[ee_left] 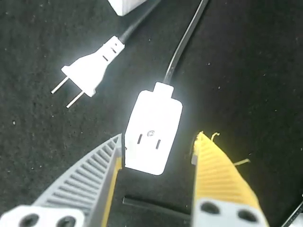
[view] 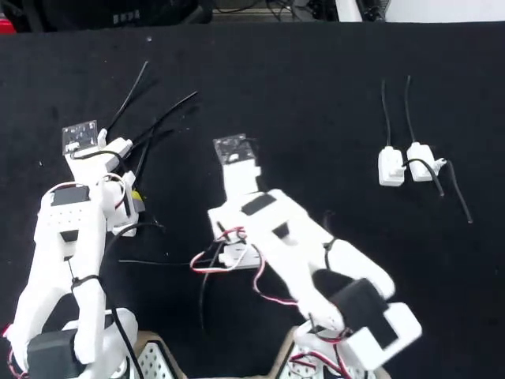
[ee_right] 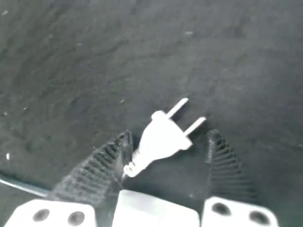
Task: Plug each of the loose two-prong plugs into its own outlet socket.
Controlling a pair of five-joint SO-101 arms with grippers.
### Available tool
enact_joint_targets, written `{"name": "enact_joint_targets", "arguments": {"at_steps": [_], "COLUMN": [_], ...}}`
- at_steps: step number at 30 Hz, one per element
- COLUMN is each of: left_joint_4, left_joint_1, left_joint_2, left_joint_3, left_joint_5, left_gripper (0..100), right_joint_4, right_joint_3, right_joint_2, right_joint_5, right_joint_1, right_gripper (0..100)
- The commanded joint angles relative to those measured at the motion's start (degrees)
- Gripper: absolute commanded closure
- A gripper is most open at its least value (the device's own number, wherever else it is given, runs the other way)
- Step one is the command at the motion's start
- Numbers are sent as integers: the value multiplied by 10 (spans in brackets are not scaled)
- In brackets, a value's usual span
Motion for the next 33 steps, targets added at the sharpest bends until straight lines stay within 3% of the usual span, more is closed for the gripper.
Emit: {"name": "enact_joint_targets", "arguments": {"at_steps": [1,5,12,17,23,26,30,33], "left_joint_4": [-7,-61,-138,-144,-144,-142,-141,-141], "left_joint_1": [-4,-7,-3,-3,-4,-7,-7,-7], "left_joint_2": [-12,-18,-17,-13,-13,-13,-13,-13], "left_joint_3": [-1,43,95,98,98,99,99,99], "left_joint_5": [9,40,68,68,66,65,65,65], "left_gripper": [762,762,762,762,762,762,762,762], "right_joint_4": [11,11,17,83,329,430,479,434], "right_joint_3": [-36,-51,-85,-120,-303,-355,-302,-187], "right_joint_2": [13,9,-42,-122,-217,-218,-218,-218], "right_joint_5": [1,40,58,145,283,402,580,639], "right_joint_1": [-47,-59,14,64,128,152,190,211], "right_gripper": [796,992,988,988,988,988,988,988]}}
